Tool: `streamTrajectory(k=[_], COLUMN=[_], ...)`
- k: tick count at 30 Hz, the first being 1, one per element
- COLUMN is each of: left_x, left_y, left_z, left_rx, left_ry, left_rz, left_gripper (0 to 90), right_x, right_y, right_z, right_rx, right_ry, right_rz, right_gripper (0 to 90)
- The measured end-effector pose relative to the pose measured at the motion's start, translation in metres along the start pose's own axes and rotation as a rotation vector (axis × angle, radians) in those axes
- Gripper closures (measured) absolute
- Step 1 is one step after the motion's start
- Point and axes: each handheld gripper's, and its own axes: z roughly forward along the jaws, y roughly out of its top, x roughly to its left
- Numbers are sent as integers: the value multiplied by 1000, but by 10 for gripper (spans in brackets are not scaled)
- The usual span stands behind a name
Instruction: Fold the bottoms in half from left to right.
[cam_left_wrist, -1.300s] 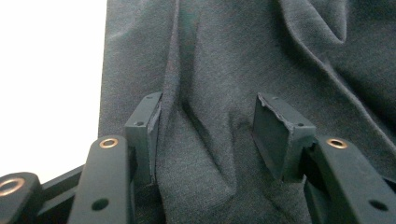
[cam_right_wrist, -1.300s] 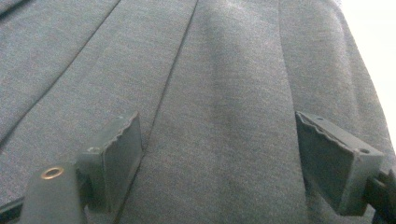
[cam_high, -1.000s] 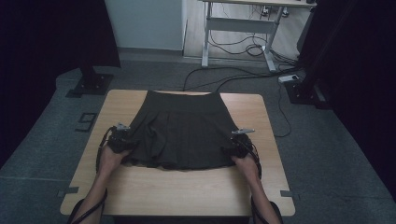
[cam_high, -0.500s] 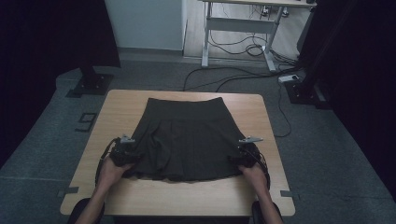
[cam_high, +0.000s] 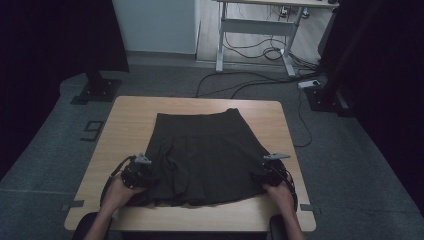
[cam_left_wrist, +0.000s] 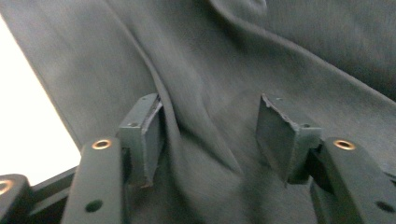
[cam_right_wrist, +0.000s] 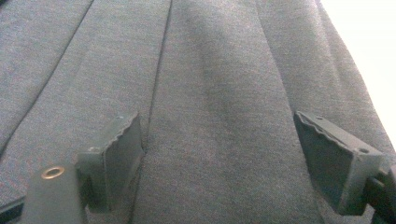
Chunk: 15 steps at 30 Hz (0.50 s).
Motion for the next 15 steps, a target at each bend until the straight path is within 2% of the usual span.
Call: streamTrajectory(k=[1,2,3,4,5,6,7,8,11,12,13,15], left_x=[15,15,22,37,37,47,47,52,55,55,52,48], left_y=[11,11,16,26,26,33,33,36,38,37,35,33], left_z=[-5,-5,-5,1,1,12,12,21,40,41,42,41], left_rx=[-66,-66,-84,-77,-77,-57,-57,-31,40,14,-2,-9], left_ry=[-6,-6,11,50,50,80,80,97,127,113,104,105], left_rz=[-33,-33,-41,-62,-62,-65,-65,-61,-35,-47,-77,-71], left_gripper=[381,381,381,400,416,431,450,464,508,516,559,565], right_x=[-1,-1,-2,-2,-2,-2,-2,-2,-3,-3,-4,-4], right_y=[-2,-2,-3,-4,-4,-4,-4,-4,-5,-5,-6,-6], right_z=[-2,-2,-3,-3,-3,-3,-3,-3,-4,-4,-5,-5], right_rx=[0,0,-1,-2,-2,-2,-2,-5,-5,-6,-4,-3], right_ry=[-2,-2,-2,-1,-1,-1,-1,-2,-2,-1,-2,-3], right_rz=[3,3,2,2,1,1,1,2,1,3,3,3], right_gripper=[176,176,176,176,176,176,176,175,176,176,176,176])
